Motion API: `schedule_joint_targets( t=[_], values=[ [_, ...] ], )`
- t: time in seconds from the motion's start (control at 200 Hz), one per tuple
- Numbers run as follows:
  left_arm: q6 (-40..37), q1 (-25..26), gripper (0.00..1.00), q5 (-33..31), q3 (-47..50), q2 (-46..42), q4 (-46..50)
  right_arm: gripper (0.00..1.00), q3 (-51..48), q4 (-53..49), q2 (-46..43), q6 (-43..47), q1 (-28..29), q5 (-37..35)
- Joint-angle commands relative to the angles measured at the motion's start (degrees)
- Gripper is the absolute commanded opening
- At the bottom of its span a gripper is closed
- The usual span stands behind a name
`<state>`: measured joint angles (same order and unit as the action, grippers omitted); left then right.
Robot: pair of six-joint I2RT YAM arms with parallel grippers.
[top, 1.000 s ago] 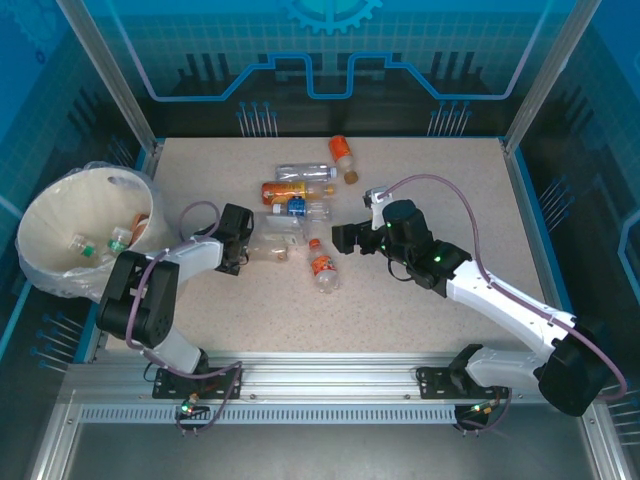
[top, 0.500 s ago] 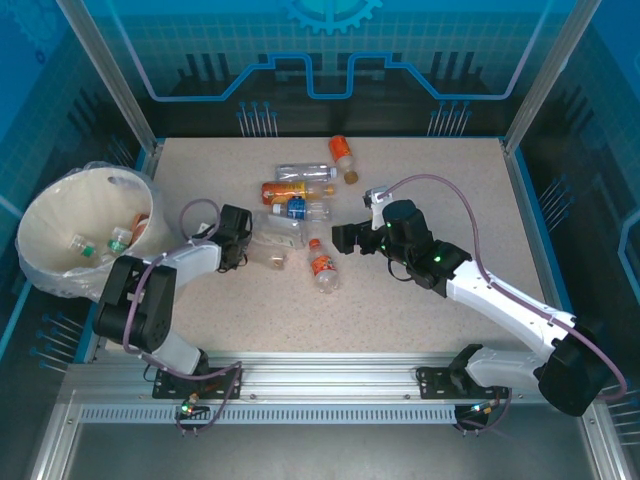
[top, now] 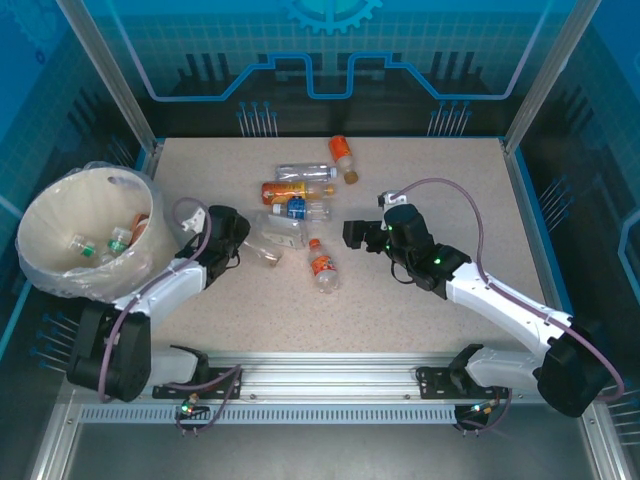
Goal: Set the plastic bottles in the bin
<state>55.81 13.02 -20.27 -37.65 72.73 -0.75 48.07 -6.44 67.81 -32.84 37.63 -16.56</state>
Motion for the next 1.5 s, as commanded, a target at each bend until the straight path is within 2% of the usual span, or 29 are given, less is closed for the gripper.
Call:
schedule_joint_targets(
  t=[0.0, 0.265, 0.39, 0.64, 0.725, 0.865, 0.955, 1.13, 1.341, 1.491],
  values=[
    [-11.81, 1.67, 0.55, 2.33, -0.65, -4.06, -5.36, 1.00, 0.22, 0.59, -0.31, -1.11, -0.62, -1.23],
    [-25.86, 2.10, 0.55, 15.30, -7.40, -7.46, -5.05, 1.00, 1.42, 2.14, 0.22, 1.74, -0.58, 5.11],
    [-31.34, 2.10, 0.55, 17.24, -11.47, -10.21, -2.02, 1.00, 1.84, 3.37, 0.30, 3.02, -0.56, 8.05],
    [-40.24, 0.96, 0.55, 19.31, -23.34, -14.26, 9.69, 1.00, 2.01, 4.20, 0.98, 3.91, -0.54, 8.63],
    [-42.13, 0.74, 0.55, 17.77, -26.36, -15.34, 12.25, 1.00, 2.02, 6.05, 0.88, 5.10, -0.54, 11.64],
    [-45.53, -0.07, 0.54, 13.09, -30.44, -17.11, 15.34, 1.00, 2.02, 10.59, 1.24, 8.65, -0.24, 22.79],
    [-47.57, -1.00, 0.53, 8.98, -32.26, -18.02, 16.61, 1.00, 5.07, 10.37, 2.20, 9.74, 0.31, 25.84],
    [-52.53, -3.08, 0.53, 1.21, -35.43, -19.79, 16.54, 1.00, 7.31, 9.75, 3.75, 9.52, 0.83, 25.48],
    [-57.75, -7.56, 0.53, -3.44, -40.10, -19.53, 14.64, 1.00, 8.20, 9.80, 4.85, 9.23, 0.80, 25.00],
    [-67.08, -10.90, 0.53, -11.73, -39.89, -18.63, 9.35, 1.00, 8.43, 9.01, 4.63, 9.18, 0.78, 24.36]
  ],
)
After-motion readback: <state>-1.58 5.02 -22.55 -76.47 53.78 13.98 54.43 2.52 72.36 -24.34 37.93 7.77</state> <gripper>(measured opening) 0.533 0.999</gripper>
